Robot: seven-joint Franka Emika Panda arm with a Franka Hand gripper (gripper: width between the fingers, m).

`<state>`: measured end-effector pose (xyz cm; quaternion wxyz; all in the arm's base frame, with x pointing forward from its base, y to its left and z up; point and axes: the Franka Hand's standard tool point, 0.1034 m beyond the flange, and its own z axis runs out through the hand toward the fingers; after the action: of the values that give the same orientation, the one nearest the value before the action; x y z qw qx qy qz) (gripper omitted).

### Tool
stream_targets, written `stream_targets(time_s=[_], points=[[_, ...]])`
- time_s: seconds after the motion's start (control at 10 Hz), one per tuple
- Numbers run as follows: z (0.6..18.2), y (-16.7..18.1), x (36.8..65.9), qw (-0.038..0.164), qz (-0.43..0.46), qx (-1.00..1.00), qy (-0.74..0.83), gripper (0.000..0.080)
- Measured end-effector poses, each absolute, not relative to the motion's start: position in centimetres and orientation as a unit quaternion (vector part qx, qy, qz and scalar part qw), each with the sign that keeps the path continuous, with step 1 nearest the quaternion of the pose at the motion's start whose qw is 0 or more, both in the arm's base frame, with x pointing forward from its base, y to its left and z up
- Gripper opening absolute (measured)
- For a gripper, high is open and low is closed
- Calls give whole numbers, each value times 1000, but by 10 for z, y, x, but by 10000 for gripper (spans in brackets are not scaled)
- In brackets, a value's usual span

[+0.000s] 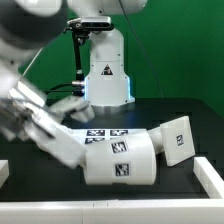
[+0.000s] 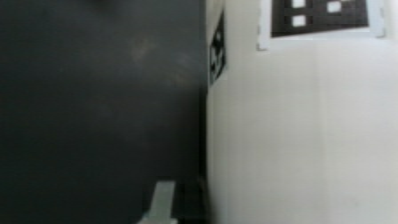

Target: Assemble lamp

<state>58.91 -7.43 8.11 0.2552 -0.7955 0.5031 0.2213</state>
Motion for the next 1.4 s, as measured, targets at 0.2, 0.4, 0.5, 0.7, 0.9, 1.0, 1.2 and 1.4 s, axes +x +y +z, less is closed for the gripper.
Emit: stream_targets(time_s=[0.2,0.4,0.5,0.7,0.9,1.0,1.2,1.4], points=[[85,-71,600,228,163,-812,512,48],[89,-65,605,200,99,-828,514,48],[103,-60,595,179,84,-849,489,48],[134,-61,566,129,37,-888,440,48],[148,-54,555,97,-59,-890,442,48],[143,-47,553,94,-74,-889,443,48],[143,-40,556,94,-87,-891,437,48],[144,-42,554,90,-84,-902,413,48]])
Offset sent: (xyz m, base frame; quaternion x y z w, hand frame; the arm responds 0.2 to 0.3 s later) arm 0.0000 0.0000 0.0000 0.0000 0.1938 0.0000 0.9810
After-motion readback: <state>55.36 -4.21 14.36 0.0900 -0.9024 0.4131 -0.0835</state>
